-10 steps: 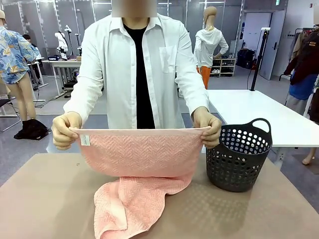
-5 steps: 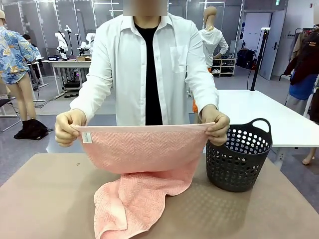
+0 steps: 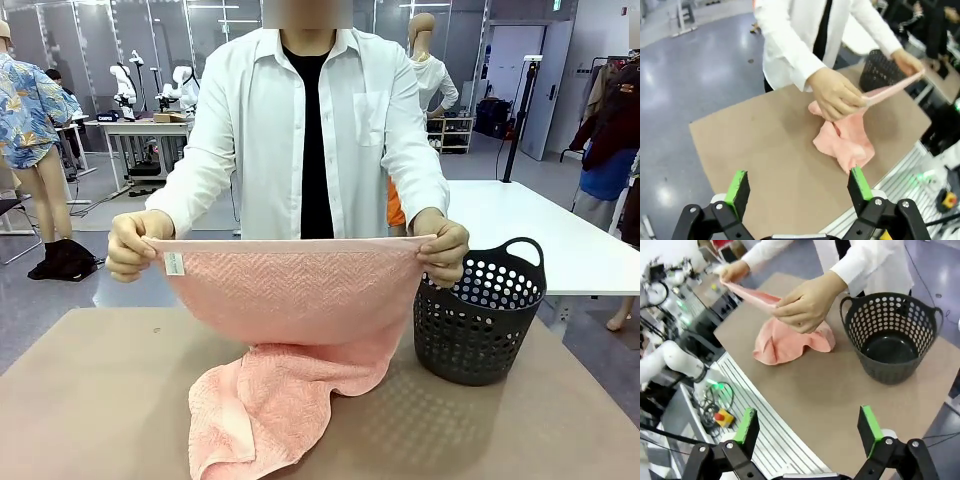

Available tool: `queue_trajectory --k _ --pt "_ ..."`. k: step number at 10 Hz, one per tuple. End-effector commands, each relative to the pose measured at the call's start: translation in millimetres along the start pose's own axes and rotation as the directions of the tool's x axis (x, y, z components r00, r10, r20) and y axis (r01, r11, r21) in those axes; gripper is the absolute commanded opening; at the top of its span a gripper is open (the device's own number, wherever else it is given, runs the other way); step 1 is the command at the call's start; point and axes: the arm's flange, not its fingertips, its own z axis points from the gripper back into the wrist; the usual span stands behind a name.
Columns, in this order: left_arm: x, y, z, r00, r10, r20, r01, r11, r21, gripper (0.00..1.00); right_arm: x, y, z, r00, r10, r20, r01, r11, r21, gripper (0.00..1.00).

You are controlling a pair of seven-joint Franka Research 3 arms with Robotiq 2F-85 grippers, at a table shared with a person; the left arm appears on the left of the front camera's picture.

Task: Fold the towel.
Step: Grab the top end of the 100 cm Hotel Towel extended by the human.

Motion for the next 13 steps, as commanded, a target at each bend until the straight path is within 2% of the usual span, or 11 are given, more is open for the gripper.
queue_trajectory --k 1,3,4,6,7,13 --pt "8 -6 -18 0.995 -0.093 -0.022 0.094 0.995 0.037 1.00 5 11 -13 0.996 0.069 -0.048 -0.072 0.996 -0.045 1.00" --pt "23 -37 -40 0.972 -0.228 -0.051 0.230 0.973 0.034 1.00 19 37 -29 0.982 0.147 -0.122 -0.156 0.985 -0.074 1.00" --pt "27 -45 -48 0.969 -0.241 -0.056 0.243 0.969 0.034 1.00 24 45 -34 0.979 0.158 -0.128 -0.169 0.982 -0.082 1.00" --pt "28 -51 -60 0.972 -0.231 -0.051 0.233 0.972 0.037 1.00 25 52 -38 0.979 0.161 -0.122 -0.171 0.982 -0.076 1.00" --pt "34 -48 -48 0.970 -0.235 -0.059 0.236 0.972 0.008 1.00 30 47 -28 0.976 0.178 -0.123 -0.185 0.981 -0.052 1.00" --pt "32 -43 -51 0.968 -0.245 -0.050 0.246 0.969 -0.002 1.00 30 47 -28 0.976 0.178 -0.123 -0.185 0.981 -0.052 1.00"
